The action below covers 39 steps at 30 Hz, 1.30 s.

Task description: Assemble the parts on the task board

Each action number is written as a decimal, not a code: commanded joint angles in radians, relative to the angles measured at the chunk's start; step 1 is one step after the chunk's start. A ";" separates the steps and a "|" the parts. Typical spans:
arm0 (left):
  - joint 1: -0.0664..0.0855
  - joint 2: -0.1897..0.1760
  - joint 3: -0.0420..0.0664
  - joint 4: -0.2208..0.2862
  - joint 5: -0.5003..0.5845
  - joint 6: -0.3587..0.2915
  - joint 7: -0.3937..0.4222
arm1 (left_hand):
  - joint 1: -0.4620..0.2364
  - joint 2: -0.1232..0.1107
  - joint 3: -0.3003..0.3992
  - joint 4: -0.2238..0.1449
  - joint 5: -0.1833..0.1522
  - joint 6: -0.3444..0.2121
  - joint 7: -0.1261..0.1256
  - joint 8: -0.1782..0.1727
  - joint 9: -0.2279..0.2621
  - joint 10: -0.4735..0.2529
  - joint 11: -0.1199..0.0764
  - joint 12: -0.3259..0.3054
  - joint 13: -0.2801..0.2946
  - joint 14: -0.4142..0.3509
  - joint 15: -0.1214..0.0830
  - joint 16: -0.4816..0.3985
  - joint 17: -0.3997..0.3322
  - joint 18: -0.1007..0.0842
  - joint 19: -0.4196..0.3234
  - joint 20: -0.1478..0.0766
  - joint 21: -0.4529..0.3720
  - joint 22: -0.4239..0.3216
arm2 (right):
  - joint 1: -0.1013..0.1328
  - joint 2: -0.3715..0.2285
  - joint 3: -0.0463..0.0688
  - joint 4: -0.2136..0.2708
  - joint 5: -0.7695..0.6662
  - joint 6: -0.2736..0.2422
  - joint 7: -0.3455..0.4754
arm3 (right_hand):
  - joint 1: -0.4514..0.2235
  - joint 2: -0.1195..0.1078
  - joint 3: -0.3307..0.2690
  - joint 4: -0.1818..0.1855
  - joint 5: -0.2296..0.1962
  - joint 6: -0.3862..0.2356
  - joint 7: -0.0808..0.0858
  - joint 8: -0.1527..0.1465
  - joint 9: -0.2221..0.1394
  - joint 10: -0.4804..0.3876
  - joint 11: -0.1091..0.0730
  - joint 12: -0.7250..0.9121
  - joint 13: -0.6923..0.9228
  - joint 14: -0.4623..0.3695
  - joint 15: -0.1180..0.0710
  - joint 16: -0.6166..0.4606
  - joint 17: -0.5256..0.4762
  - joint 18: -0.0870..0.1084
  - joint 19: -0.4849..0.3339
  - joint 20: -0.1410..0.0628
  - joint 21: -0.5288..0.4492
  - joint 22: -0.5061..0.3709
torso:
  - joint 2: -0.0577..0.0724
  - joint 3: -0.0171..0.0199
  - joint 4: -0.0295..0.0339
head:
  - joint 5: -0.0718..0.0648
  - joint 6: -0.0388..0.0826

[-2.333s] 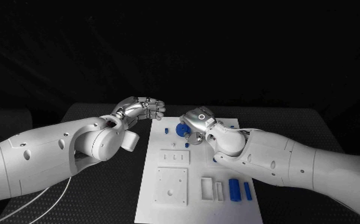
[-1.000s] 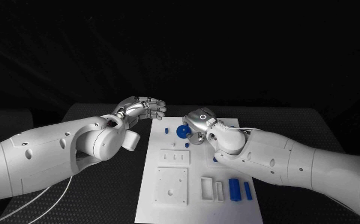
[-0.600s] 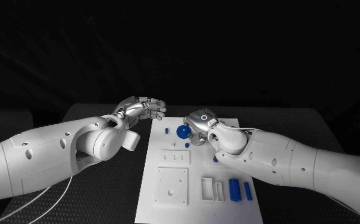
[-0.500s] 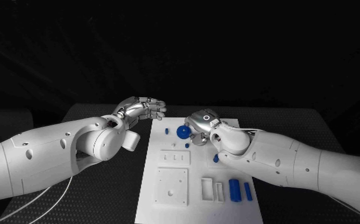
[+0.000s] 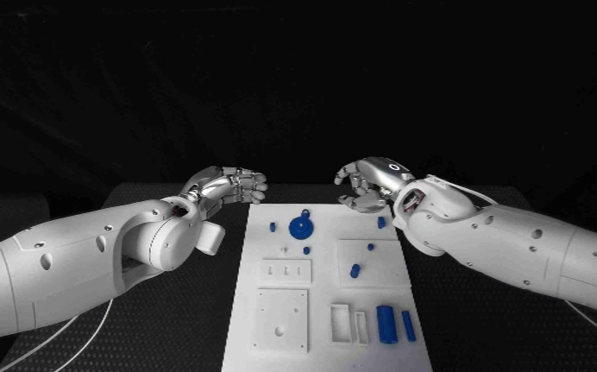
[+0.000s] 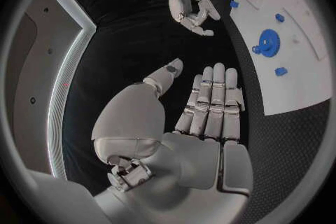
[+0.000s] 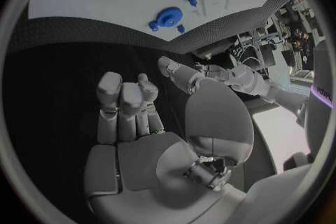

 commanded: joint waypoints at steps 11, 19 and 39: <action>-0.008 0.013 0.000 -0.040 -0.004 0.046 0.021 | -0.008 0.009 0.003 -0.008 0.004 0.011 0.000 0.000 0.003 0.025 -0.003 0.002 0.004 0.004 0.004 -0.009 0.006 0.018 -0.007 -0.001 0.009 0.023 | -0.018 -0.056 0.001 -0.175 0.242 0.182 0.190 | -0.019 0.036 -0.170 -0.064 0.088 -0.028 0.015 -0.006 -0.007 -0.048 0.013 0.000 0.010 -0.024 0.013 -0.018 0.012 0.042 -0.045 -0.002 -0.015 0.017 | -0.020 0.0283 -0.0435 | 0.001 0.005; -0.013 0.013 0.000 -0.041 -0.004 0.050 0.020 | -0.008 0.009 0.003 -0.008 0.004 0.011 0.000 0.000 0.003 0.025 -0.003 0.002 0.003 0.004 0.004 -0.009 0.006 0.018 -0.007 -0.001 0.009 0.023 | -0.062 -0.038 0.000 -0.236 0.235 0.201 0.199 | -0.012 0.035 -0.191 -0.077 0.094 -0.037 0.013 -0.009 -0.008 -0.059 0.011 0.001 0.012 -0.031 0.012 -0.021 0.015 0.042 -0.056 -0.001 -0.017 0.018 | -0.022 0.0400 -0.0510 | 0.000 -0.001; -0.019 0.015 0.000 -0.035 -0.005 0.056 0.018 | -0.008 0.009 0.003 -0.010 0.004 0.010 0.000 -0.001 0.003 0.024 -0.002 -0.001 0.003 0.003 0.004 -0.011 0.007 0.018 -0.008 -0.001 0.009 0.023 | -0.119 0.021 0.001 -0.329 0.222 0.188 0.203 | 0.023 0.049 -0.203 -0.105 0.127 -0.055 0.011 -0.013 -0.012 -0.077 0.009 0.005 0.013 -0.043 0.009 -0.026 0.023 0.042 -0.070 0.003 -0.021 0.018 | -0.019 0.0416 -0.0440 | -0.004 -0.016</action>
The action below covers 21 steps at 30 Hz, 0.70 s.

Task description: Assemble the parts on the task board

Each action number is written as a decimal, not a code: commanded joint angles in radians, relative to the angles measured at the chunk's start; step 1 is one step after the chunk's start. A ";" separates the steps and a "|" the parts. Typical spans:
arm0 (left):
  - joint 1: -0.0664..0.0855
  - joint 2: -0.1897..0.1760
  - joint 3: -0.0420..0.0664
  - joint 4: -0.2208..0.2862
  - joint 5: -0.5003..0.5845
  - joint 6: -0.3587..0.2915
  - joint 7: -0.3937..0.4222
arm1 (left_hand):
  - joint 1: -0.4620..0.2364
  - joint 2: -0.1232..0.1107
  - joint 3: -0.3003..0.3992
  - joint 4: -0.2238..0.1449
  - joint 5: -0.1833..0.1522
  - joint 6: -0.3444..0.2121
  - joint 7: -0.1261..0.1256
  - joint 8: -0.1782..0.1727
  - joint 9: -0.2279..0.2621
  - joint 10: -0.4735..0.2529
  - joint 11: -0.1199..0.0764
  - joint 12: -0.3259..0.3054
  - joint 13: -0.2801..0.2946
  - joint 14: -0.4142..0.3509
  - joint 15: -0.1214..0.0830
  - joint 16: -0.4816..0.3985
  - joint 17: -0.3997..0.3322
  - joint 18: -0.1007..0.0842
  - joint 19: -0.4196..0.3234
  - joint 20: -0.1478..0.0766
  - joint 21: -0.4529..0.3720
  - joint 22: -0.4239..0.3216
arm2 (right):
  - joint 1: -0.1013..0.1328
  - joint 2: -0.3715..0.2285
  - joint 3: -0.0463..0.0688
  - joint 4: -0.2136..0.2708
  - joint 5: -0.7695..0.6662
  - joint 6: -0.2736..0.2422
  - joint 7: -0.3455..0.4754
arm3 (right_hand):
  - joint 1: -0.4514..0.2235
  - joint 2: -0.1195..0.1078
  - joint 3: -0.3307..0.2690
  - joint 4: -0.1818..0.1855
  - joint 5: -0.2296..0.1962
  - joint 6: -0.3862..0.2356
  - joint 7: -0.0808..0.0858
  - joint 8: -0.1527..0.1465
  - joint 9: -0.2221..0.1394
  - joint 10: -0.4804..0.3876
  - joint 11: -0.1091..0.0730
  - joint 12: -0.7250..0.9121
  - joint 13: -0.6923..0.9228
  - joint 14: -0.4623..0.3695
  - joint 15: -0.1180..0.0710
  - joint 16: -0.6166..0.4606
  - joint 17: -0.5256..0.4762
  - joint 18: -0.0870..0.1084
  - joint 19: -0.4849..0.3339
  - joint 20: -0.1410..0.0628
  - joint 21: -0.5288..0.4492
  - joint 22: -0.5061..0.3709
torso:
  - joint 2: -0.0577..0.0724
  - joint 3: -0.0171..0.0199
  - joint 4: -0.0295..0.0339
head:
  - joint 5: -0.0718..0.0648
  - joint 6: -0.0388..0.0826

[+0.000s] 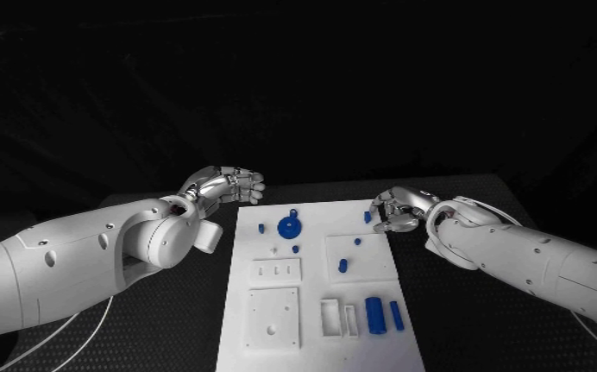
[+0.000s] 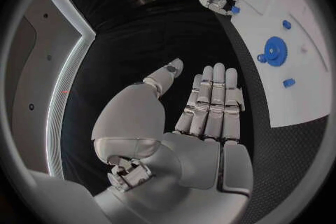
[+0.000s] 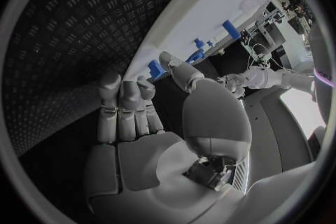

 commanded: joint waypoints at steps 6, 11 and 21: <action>0.000 -0.001 0.001 0.016 -0.005 0.020 0.010 | -0.004 0.005 0.000 -0.008 0.004 0.002 0.000 -0.002 0.001 0.007 -0.001 -0.001 0.001 0.003 0.005 -0.007 0.001 0.018 -0.008 -0.001 0.005 0.023 | -0.008 0.020 0.000 -0.025 -0.005 0.002 0.007 | 0.013 0.021 0.006 0.003 -0.037 -0.006 -0.002 -0.002 -0.002 -0.007 0.000 0.008 0.000 -0.003 -0.001 -0.005 0.004 0.046 -0.004 0.000 -0.003 0.017 | 0.002 -0.0026 0.0031 | 0.001 -0.006; 0.000 -0.004 0.001 0.021 -0.010 0.019 0.009 | -0.004 0.005 0.000 -0.008 0.003 0.002 0.000 -0.002 0.001 0.007 0.000 -0.001 0.001 0.003 0.005 -0.008 0.002 0.018 -0.008 -0.001 0.005 0.023 | -0.010 0.030 0.000 -0.031 -0.005 0.000 0.006 | 0.021 0.030 0.028 0.015 -0.079 -0.005 -0.003 0.000 -0.002 -0.007 -0.001 0.010 -0.002 -0.002 -0.001 -0.006 0.006 0.046 -0.003 0.000 -0.004 0.016 | 0.005 -0.0026 0.0056 | 0.001 -0.006; 0.000 -0.004 0.001 0.026 -0.011 0.020 0.008 | -0.005 0.005 0.000 -0.008 0.003 0.002 0.000 -0.002 0.001 0.007 0.000 -0.002 0.001 0.003 0.005 -0.008 0.002 0.018 -0.009 -0.001 0.006 0.023 | -0.010 0.043 0.000 -0.043 -0.005 -0.006 0.000 | 0.038 0.054 0.092 0.040 -0.164 0.004 -0.006 0.007 -0.003 -0.004 -0.004 0.014 -0.005 0.002 -0.004 -0.008 0.010 0.046 0.000 0.001 -0.002 0.018 | 0.003 -0.0021 0.0032 | 0.003 -0.009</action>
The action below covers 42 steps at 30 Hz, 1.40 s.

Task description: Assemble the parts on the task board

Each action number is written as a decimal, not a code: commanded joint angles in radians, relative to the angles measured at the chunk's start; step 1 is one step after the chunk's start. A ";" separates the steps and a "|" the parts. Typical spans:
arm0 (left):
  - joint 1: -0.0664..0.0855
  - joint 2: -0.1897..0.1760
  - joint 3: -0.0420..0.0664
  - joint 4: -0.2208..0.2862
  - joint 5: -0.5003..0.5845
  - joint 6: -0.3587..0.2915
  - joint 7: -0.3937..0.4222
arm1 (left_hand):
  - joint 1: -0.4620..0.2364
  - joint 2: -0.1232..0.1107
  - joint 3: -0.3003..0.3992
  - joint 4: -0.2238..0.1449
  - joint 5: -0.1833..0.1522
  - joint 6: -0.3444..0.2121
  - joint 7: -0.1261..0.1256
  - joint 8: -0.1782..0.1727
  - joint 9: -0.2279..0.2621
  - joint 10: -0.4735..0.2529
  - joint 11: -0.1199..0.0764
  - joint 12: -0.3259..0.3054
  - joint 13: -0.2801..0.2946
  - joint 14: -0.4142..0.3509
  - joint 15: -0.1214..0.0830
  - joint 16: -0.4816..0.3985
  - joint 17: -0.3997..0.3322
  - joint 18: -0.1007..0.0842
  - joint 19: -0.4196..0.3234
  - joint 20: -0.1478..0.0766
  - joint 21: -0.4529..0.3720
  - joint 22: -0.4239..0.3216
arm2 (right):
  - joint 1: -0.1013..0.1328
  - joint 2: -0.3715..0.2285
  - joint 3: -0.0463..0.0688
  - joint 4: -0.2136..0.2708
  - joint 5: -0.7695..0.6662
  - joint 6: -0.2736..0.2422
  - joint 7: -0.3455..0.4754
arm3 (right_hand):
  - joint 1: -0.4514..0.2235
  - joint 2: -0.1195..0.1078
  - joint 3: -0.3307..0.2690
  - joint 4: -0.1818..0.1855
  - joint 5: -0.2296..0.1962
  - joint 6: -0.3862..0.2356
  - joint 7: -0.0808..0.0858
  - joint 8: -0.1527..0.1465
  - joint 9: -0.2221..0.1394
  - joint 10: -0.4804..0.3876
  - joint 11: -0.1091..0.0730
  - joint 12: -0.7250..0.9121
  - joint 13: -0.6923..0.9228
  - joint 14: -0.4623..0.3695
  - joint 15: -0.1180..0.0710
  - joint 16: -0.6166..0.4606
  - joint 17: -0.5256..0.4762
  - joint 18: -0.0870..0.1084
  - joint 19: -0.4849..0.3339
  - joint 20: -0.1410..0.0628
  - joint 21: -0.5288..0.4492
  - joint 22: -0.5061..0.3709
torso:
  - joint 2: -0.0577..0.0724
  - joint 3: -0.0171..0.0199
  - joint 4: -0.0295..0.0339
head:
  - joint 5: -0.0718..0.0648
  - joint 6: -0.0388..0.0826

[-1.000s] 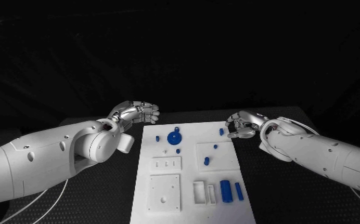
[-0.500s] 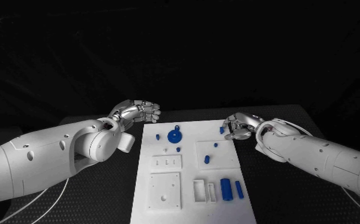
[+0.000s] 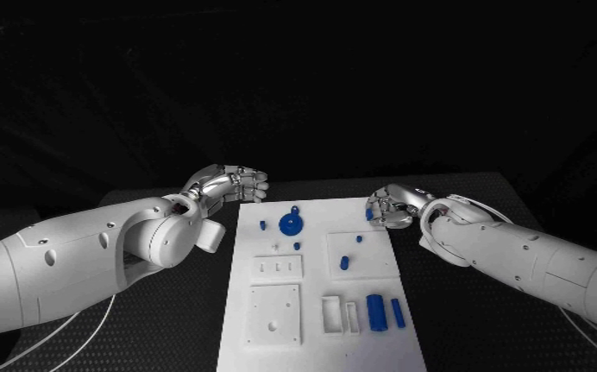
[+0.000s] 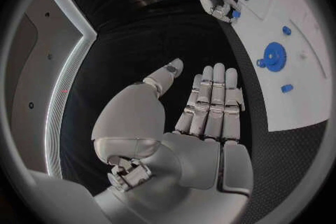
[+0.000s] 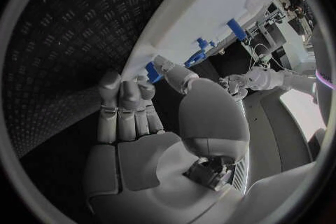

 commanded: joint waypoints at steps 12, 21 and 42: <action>0.001 0.002 0.001 0.003 -0.008 0.016 0.007 | -0.006 0.006 0.000 -0.008 0.003 0.002 0.001 -0.002 0.001 0.007 0.000 -0.003 0.001 0.003 0.005 -0.005 0.002 0.018 -0.009 -0.001 0.006 0.022 | -0.004 0.007 -0.002 -0.003 -0.008 0.020 -0.002 | -0.008 0.027 0.016 -0.004 -0.007 0.051 -0.008 0.032 0.008 0.003 -0.011 0.010 -0.003 0.008 -0.010 -0.002 0.005 0.046 0.004 -0.001 0.006 0.020 | -0.001 0.0013 -0.0027 | 0.005 -0.002; 0.001 0.002 0.001 0.003 -0.009 0.016 0.006 | -0.006 0.005 0.000 -0.008 0.003 0.001 0.001 -0.003 0.001 0.007 0.000 -0.003 0.001 0.003 0.005 -0.006 0.002 0.018 -0.009 -0.001 0.006 0.022 | -0.004 0.008 -0.002 -0.002 -0.013 0.021 -0.003 | -0.013 0.033 0.015 -0.009 -0.008 0.073 -0.007 0.044 0.012 0.005 -0.010 0.011 -0.004 0.009 -0.009 -0.001 0.007 0.046 0.003 -0.001 0.009 0.020 | -0.001 0.0014 -0.0019 | 0.007 -0.003; 0.001 0.002 0.001 0.003 -0.010 0.017 0.003 | -0.007 0.005 0.000 -0.008 0.003 0.000 0.001 -0.004 0.001 0.007 0.000 -0.005 0.001 0.003 0.006 -0.007 0.003 0.018 -0.010 0.000 0.006 0.022 | -0.004 0.010 -0.002 0.001 -0.022 0.011 -0.005 | -0.018 0.066 0.018 -0.020 -0.010 0.143 -0.018 0.080 0.029 0.010 -0.019 0.014 -0.007 0.012 -0.016 0.000 0.011 0.046 0.003 -0.003 0.016 0.019 | 0.000 0.0014 -0.0012 | 0.007 -0.006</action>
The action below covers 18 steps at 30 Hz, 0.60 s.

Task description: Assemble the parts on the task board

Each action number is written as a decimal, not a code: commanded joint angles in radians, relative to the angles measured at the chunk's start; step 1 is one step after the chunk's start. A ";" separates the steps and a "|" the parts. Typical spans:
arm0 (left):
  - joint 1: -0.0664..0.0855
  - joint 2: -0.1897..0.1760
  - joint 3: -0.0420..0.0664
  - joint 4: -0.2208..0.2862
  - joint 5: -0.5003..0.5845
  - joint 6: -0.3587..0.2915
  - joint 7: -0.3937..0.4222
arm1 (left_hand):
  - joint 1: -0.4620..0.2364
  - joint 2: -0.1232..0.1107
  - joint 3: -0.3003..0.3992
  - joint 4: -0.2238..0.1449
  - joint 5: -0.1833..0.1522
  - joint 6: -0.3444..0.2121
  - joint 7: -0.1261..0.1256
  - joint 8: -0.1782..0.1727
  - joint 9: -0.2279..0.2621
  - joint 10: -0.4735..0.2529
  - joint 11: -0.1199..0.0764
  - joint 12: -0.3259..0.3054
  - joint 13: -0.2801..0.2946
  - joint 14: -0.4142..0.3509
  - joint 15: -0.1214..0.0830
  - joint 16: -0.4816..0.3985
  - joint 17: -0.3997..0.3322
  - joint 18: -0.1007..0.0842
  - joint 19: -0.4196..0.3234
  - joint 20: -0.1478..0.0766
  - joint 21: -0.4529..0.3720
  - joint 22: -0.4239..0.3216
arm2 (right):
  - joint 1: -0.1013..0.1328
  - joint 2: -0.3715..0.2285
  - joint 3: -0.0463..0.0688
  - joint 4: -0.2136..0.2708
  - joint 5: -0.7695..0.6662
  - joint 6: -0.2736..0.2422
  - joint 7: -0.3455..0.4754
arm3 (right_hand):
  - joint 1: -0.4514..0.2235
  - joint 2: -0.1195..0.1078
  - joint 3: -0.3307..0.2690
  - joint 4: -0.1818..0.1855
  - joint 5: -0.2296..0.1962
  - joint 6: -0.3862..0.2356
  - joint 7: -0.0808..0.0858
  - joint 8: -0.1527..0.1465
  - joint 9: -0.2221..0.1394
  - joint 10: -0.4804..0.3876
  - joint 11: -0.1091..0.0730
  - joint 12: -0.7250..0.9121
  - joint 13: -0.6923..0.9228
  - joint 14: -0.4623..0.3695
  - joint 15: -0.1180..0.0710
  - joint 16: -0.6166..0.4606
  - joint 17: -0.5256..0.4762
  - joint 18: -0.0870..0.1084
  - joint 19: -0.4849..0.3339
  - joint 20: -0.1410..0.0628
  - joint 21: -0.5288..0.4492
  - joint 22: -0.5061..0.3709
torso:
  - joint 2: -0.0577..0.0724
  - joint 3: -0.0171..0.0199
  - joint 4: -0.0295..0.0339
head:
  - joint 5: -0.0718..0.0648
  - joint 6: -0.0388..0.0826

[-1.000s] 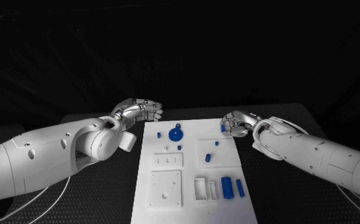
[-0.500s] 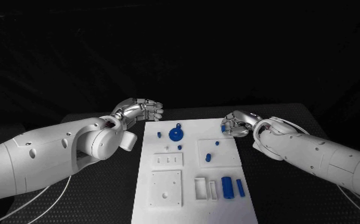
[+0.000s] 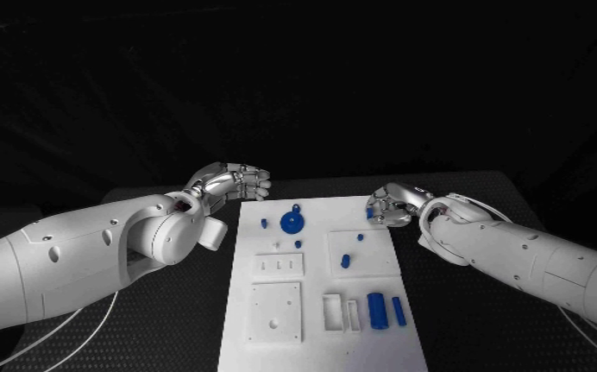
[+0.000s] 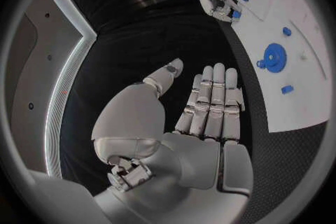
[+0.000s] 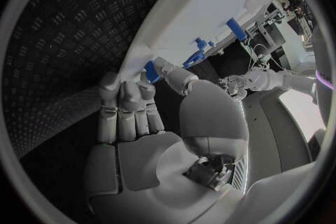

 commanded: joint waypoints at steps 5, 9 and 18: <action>0.000 0.002 0.001 0.002 -0.006 0.015 0.005 | -0.007 0.005 0.000 -0.009 0.003 0.000 0.001 -0.004 0.001 0.006 0.001 -0.005 0.001 0.003 0.006 -0.007 0.001 0.018 -0.010 0.000 0.006 0.023 | -0.004 0.000 -0.002 0.005 -0.018 -0.010 -0.011 | 0.002 0.029 0.004 -0.012 -0.006 0.047 0.013 0.016 0.010 0.006 -0.011 0.005 -0.003 0.004 -0.013 0.000 0.002 0.045 0.001 -0.005 0.007 0.019 | 0.000 0.0003 0.0001 | -0.001 0.000; 0.000 0.002 0.001 0.001 -0.026 0.017 -0.004 | -0.007 0.005 0.000 -0.009 0.003 0.000 0.001 -0.004 0.001 0.007 0.001 -0.005 0.001 0.003 0.006 -0.007 0.001 0.018 -0.010 0.000 0.007 0.023 | -0.004 -0.004 -0.002 0.023 -0.017 -0.034 -0.024 | 0.006 0.043 0.019 -0.014 -0.006 0.057 0.009 0.021 0.015 0.009 -0.015 0.005 -0.004 0.006 -0.017 0.000 0.003 0.045 0.002 -0.005 0.008 0.018 | -0.001 0.0002 -0.0002 | -0.002 0.000; 0.003 0.005 0.002 -0.004 -0.125 0.050 -0.079 | -0.027 0.014 -0.007 0.003 -0.002 0.038 -0.018 0.013 0.012 0.059 -0.022 0.014 0.014 0.057 -0.013 0.019 0.028 0.025 0.027 -0.017 0.036 0.025 | 0.026 -0.029 -0.002 0.115 -0.021 -0.069 -0.098 | 0.002 0.048 0.040 -0.018 -0.005 0.076 0.002 0.031 0.024 0.019 -0.022 0.006 -0.007 0.010 -0.023 0.003 0.005 0.045 0.009 -0.006 0.011 0.017 | -0.005 -0.0020 -0.0054 | -0.001 0.009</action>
